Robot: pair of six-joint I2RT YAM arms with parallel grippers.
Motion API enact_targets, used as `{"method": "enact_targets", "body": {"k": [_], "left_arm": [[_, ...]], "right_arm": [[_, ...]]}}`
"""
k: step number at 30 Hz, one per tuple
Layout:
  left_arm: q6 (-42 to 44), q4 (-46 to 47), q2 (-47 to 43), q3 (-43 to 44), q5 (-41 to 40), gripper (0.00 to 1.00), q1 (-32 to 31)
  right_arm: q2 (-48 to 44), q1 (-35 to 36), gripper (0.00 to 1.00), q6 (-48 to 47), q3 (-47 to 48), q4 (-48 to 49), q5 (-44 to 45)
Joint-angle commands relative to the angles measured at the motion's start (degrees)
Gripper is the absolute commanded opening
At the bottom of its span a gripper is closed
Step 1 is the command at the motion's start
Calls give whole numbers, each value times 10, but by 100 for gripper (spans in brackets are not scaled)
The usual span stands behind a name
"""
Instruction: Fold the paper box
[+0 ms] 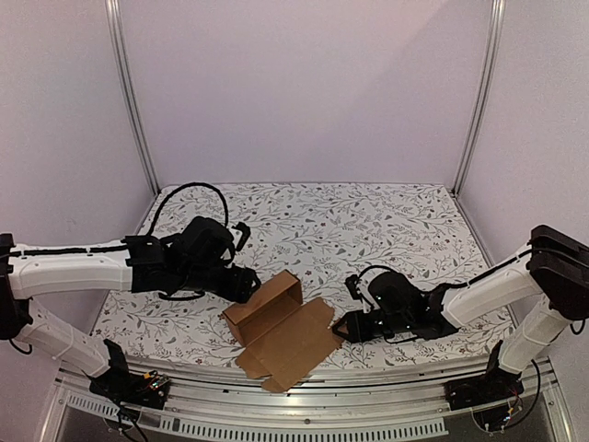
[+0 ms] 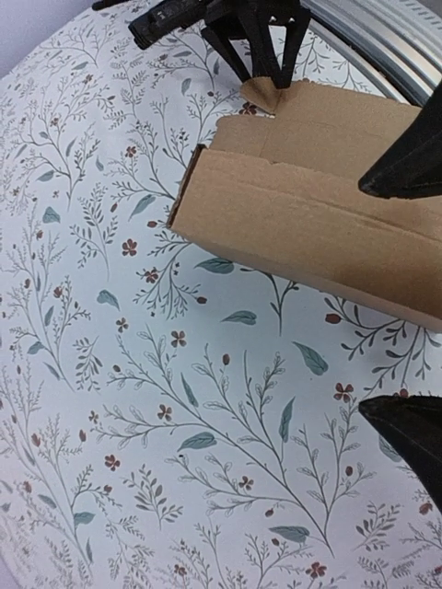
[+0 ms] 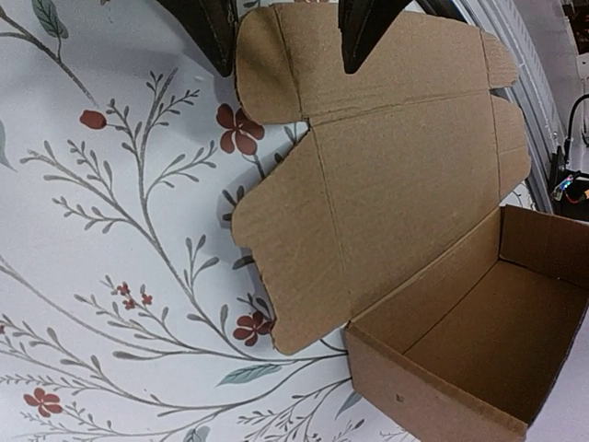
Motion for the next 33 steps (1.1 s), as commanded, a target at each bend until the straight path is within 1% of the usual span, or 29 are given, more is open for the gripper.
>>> {"method": "enact_targets", "body": {"k": [1, 5, 12, 13, 18, 21, 27, 33], "left_arm": [[-3, -14, -20, -16, -15, 72, 9], [-1, -16, -24, -19, -17, 72, 11], [3, -20, -33, -19, -24, 73, 14], [3, -21, -35, -19, -25, 73, 15], [9, -32, -49, -16, -34, 73, 19], [15, -43, -62, -14, -46, 74, 22], [29, -72, -88, -1, -72, 74, 26], [39, -88, -123, 19, -88, 75, 27]], "right_arm": [[23, -3, 33, 8, -18, 45, -19], [36, -3, 25, 9, -22, 61, -20], [35, -3, 1, -8, -15, 62, -18], [30, -3, 0, -13, -12, 60, -18], [5, -2, 0, -35, 9, 27, -23], [-32, -2, 0, -63, 30, -22, -14], [-116, -2, 0, -154, 92, -181, 4], [-173, -2, 0, -250, 165, -334, 22]]}}
